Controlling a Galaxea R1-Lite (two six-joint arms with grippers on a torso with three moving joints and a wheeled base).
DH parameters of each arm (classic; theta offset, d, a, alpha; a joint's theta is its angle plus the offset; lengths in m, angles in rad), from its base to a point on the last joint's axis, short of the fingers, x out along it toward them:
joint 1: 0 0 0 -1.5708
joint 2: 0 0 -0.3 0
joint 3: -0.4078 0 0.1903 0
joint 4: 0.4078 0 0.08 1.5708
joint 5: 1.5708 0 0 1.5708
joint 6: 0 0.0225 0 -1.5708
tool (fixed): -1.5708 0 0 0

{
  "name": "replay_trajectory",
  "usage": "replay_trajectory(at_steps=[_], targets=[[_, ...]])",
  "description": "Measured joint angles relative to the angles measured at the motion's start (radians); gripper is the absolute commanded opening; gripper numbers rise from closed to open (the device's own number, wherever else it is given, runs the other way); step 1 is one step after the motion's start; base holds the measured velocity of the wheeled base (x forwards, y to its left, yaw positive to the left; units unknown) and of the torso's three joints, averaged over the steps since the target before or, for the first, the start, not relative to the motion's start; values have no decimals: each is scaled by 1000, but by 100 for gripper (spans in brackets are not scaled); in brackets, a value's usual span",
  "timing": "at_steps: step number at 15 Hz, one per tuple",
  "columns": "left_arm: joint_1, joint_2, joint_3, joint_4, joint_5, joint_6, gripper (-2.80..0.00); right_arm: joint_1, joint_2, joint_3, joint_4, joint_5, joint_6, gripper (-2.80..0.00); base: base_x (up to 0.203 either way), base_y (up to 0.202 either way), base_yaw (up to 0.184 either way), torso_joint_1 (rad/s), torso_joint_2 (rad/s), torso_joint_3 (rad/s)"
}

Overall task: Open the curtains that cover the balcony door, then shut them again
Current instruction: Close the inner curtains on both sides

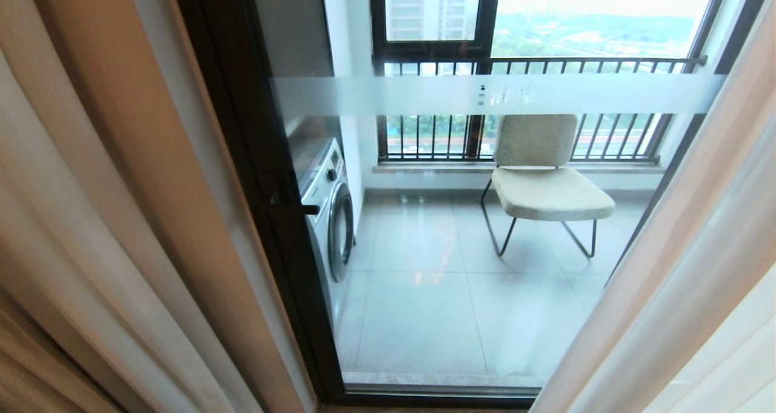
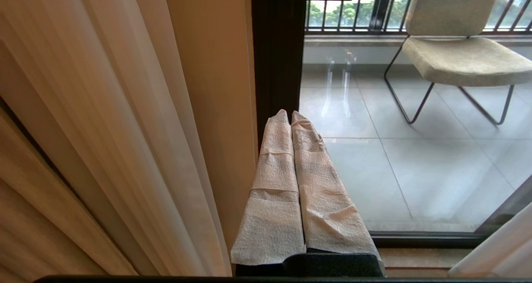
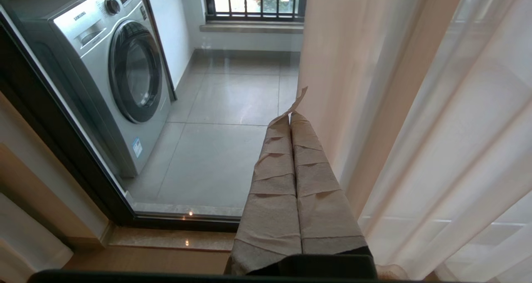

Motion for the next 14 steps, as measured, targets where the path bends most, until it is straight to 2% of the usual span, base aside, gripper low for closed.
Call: replay_trajectory(at_steps=[14], targets=[[0,0,0,0,0,3,-280,0,0,0,0,0,0,-280,0,0,0,0,0,0]])
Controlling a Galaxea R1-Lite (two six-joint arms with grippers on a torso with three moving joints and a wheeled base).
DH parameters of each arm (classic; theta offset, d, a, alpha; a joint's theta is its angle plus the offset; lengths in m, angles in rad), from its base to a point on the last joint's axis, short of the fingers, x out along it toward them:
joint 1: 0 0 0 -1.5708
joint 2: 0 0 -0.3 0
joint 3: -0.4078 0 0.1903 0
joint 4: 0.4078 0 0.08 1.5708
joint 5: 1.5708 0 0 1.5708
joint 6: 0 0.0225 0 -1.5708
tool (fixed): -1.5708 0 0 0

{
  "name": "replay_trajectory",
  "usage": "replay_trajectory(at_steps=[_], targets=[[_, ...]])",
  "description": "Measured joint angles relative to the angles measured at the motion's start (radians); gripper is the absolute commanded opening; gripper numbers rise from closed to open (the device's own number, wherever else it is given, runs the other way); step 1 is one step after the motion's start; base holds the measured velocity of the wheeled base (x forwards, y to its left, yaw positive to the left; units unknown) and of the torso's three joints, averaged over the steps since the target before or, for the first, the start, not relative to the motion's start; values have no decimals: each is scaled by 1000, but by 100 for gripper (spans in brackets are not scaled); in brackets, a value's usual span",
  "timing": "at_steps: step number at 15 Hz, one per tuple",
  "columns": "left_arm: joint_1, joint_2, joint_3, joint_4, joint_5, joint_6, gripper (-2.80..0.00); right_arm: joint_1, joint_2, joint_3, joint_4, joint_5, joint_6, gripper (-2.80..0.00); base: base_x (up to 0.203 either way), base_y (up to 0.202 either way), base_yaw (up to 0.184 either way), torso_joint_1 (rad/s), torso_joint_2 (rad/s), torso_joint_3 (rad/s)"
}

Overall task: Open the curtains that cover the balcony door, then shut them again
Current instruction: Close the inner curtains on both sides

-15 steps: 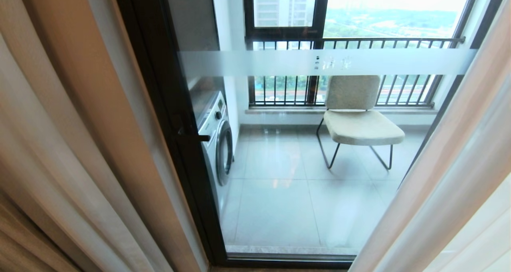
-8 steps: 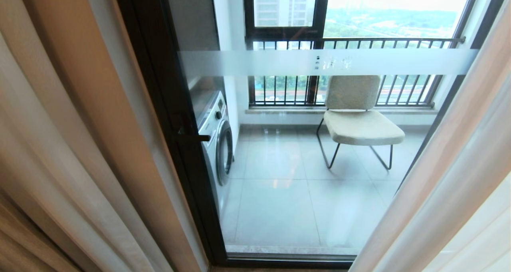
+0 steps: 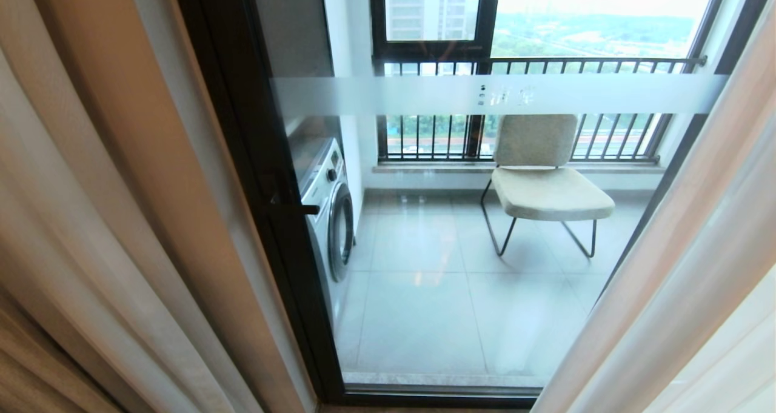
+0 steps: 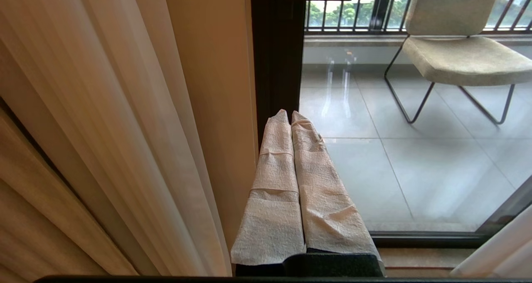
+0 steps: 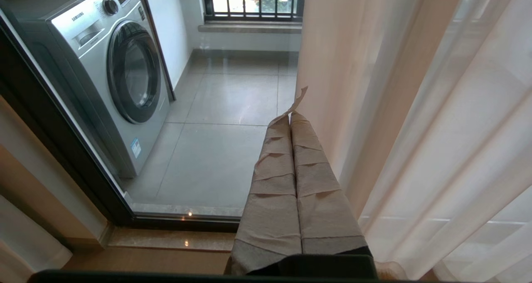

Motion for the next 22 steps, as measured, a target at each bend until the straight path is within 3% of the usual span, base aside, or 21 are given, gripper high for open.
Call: replay_trajectory(at_steps=[6,10,14,19,22], targets=[[0,0,-20,-46,30,0,-280,0,0,0,0,0,0,-280,0,0,0,0,0,0],[0,0,-121,-44,35,-6,-280,0,0,0,0,0,0,-280,0,0,0,0,0,0],[0,34,-266,57,35,-6,-280,0,0,0,0,-1,0,-280,0,0,0,0,0,0],[-3,294,-442,31,93,-4,-280,0,0,0,0,0,0,-280,0,0,0,0,0,0],[2,496,-552,-50,197,0,-280,0,0,0,0,0,-1,-280,0,0,0,0,0,0]])
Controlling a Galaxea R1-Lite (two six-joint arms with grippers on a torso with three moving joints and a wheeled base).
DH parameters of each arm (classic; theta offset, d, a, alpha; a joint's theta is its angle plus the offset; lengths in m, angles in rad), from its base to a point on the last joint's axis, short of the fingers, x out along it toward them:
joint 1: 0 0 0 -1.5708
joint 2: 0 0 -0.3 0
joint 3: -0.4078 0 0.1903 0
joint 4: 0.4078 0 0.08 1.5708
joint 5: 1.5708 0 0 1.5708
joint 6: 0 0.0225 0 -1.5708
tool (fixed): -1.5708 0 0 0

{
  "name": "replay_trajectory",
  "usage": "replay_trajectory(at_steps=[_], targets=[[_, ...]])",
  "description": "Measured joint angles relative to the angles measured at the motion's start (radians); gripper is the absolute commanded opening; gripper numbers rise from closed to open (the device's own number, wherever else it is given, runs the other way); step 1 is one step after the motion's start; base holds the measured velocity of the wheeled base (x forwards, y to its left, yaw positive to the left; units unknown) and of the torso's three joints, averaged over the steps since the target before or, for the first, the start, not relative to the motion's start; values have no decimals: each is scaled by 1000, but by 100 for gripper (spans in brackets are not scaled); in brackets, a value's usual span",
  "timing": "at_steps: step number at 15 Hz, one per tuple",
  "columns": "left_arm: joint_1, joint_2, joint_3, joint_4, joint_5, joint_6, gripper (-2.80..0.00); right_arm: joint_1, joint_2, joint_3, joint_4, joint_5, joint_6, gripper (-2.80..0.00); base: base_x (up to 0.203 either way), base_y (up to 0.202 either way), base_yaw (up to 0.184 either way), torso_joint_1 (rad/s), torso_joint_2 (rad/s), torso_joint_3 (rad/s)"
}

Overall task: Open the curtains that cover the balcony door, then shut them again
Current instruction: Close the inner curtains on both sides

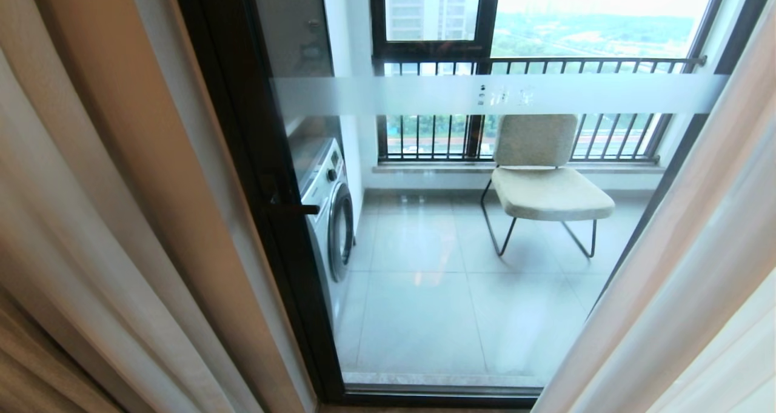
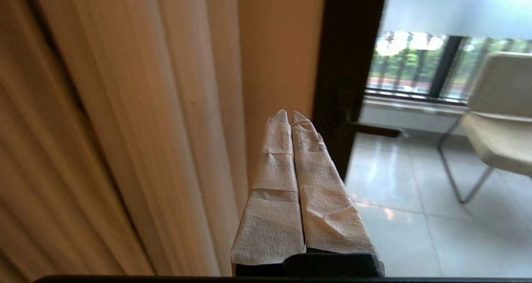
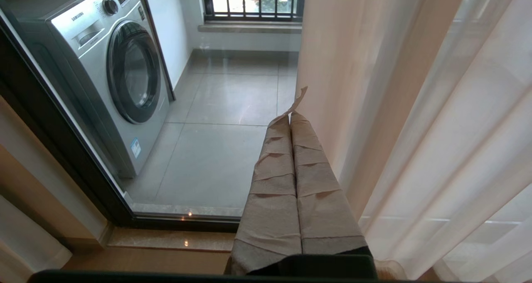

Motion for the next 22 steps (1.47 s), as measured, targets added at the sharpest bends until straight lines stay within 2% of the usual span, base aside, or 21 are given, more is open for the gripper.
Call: replay_trajectory(at_steps=[1,3,4,10,13,16,20,22], targets=[[1,62,-30,-27,52,2,0,0,0,0,0,1,0,-280,0,0,0,0,0,0],[12,167,-75,-97,147,3,0,0,0,0,0,1,1,-280,0,0,0,0,0,0],[31,214,-92,-138,174,4,0,0,0,0,0,1,1,-280,0,0,0,0,0,0],[253,465,-200,-308,185,3,0,0,0,0,0,0,0,-280,0,0,0,0,0,0],[322,589,-233,-414,180,-3,0,0,0,0,0,1,0,-280,0,0,0,0,0,0],[380,714,-269,-515,137,-17,0,0,0,0,0,1,0,-280,0,0,0,0,0,0],[464,873,-341,-591,7,-47,0,0,0,0,0,0,0,-280,0,0,0,0,0,0],[485,953,-390,-631,-37,-52,0,0,0,0,0,1,0,-280,0,0,0,0,0,0]])
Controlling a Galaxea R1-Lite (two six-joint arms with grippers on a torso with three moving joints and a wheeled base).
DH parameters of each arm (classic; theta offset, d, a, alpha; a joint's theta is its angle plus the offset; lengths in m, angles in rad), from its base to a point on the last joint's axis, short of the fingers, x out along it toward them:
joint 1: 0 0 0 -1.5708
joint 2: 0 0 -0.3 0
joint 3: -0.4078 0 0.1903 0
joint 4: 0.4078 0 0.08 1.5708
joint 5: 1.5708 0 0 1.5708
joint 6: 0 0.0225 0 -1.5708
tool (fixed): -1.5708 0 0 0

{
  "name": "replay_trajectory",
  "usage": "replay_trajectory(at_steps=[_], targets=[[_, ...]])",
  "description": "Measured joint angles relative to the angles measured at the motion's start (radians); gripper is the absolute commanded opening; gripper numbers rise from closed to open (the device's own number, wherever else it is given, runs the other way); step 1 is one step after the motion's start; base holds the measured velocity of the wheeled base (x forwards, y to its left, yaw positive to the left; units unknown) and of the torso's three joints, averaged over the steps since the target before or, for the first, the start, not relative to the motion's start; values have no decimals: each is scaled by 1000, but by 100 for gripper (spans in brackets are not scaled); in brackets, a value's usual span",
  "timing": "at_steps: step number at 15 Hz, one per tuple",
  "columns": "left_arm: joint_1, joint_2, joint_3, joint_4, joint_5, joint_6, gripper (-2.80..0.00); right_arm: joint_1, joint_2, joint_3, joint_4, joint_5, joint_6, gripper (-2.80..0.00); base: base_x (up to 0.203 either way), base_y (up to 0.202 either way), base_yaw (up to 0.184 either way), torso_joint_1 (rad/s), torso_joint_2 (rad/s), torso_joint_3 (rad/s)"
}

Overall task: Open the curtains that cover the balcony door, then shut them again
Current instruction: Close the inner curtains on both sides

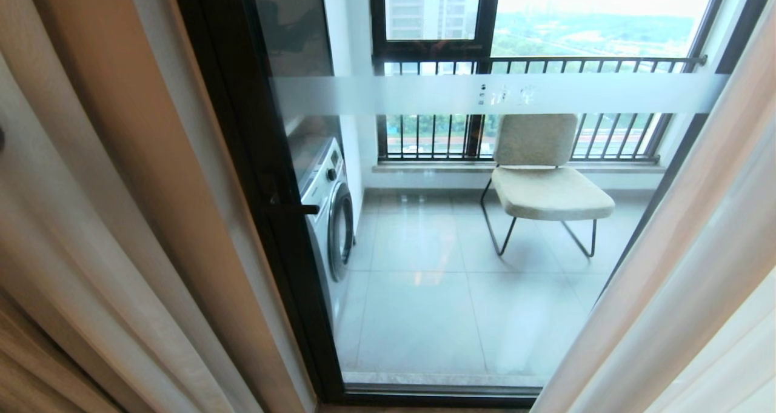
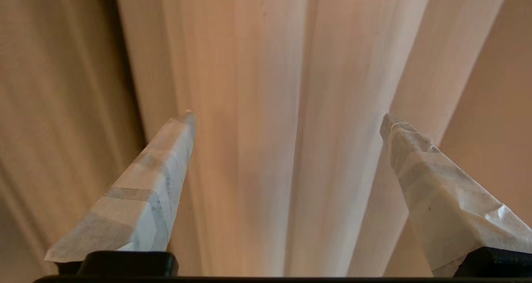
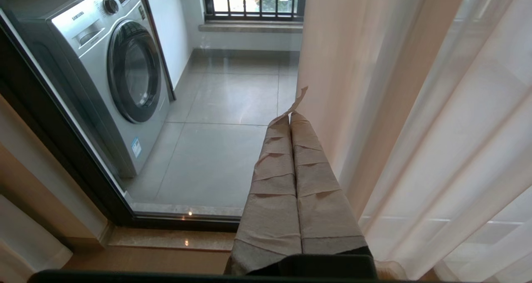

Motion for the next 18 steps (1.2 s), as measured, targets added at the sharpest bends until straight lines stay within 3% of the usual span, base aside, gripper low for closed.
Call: replay_trajectory(at_steps=[9,14,15,18], targets=[[-7,234,-166,-53,-223,-83,0,0,0,0,0,0,0,-280,0,0,0,0,0,0],[-26,335,-266,-109,-297,-90,0,0,0,0,0,0,0,-280,0,0,0,0,0,0],[-29,350,-281,-111,-307,-90,-280,0,0,0,0,0,0,-280,0,0,0,0,0,0],[-41,375,-297,-113,-309,-89,-280,0,0,0,0,0,0,-280,0,0,0,0,0,0]])
